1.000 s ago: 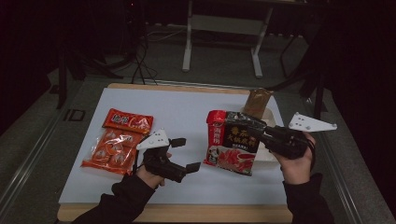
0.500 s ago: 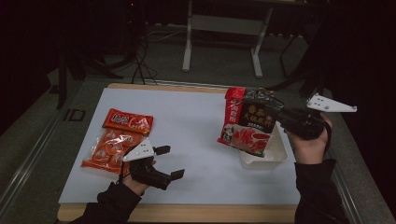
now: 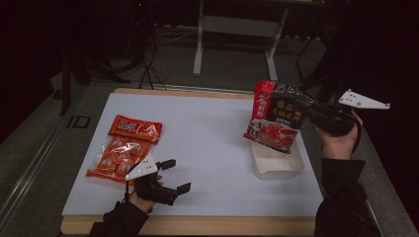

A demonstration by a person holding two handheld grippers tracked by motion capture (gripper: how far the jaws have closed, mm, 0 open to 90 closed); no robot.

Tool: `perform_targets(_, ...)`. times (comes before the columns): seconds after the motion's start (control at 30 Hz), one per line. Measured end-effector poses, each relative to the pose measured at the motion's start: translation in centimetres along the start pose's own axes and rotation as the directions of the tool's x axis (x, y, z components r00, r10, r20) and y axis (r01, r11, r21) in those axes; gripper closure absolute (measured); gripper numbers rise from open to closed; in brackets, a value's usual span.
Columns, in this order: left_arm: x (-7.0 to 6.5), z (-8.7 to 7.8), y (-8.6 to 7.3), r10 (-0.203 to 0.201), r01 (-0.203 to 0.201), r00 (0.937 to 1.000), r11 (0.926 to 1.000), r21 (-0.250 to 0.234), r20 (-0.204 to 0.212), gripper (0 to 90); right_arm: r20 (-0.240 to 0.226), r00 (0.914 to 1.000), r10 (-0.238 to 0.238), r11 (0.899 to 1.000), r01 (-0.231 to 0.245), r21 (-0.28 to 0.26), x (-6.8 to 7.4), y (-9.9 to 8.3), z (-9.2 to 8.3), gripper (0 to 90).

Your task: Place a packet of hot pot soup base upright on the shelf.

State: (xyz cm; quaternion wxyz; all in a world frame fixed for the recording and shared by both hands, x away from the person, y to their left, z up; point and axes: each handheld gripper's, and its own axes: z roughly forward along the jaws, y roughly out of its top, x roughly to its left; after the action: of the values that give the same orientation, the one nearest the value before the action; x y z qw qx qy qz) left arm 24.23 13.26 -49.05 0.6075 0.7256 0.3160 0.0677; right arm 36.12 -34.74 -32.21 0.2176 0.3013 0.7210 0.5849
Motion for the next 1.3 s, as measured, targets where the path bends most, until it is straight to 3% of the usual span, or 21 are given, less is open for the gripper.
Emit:
perform_targets(0.13, -0.1, 0.2, -0.3, 0.011, -0.011, 0.9999, 0.9999, 0.010, 0.006, 0.4, 0.011, 0.9996, -0.027, 1.000, 0.027, 0.005, -1.1, -0.2, 0.4, 77.2)
perform_targets(0.2, -0.2, 0.2, -0.3, 0.016, -0.016, 0.9998, 0.9998, 0.007, 0.007, 0.4, -0.010, 0.9997, -0.021, 0.999, 0.022, 0.023, -1.8, -0.4, 0.7, 76.7)
perform_targets(0.37, -0.3, 0.1, -0.2, 0.019, -0.019, 0.9997, 0.9998, -0.004, 0.011, 0.4, 0.026, 0.9994, -0.022, 0.999, 0.021, 0.029, -3.3, -1.1, 1.2, 76.7)
perform_targets(0.43, -0.2, 0.1, -0.3, 0.014, -0.013, 0.9997, 0.9999, -0.010, 0.018, 0.4, 0.029, 0.9981, -0.054, 0.998, 0.053, 0.031, -4.0, -1.7, 1.7, 76.6)
perform_targets(0.67, -0.1, 0.1, -0.3, 0.009, -0.009, 0.9998, 0.9999, -0.011, 0.016, 0.4, 0.035, 0.9973, -0.064, 0.997, 0.063, 0.035, -5.5, -3.1, 2.9, 76.3)
perform_targets(1.03, 0.1, 0.3, -0.7, -0.008, 0.008, 0.9997, 1.0000, 0.001, 0.022, 0.4, 0.040, 0.9960, -0.079, 0.996, 0.077, 0.049, -5.9, -3.9, 4.2, 76.1)
perform_targets(1.3, 0.3, 0.3, -0.7, -0.018, 0.018, 0.9997, 0.9998, 0.000, 0.020, 0.4, -0.002, 0.9966, -0.083, 0.994, 0.083, 0.078, -5.9, -4.5, 5.1, 75.7)
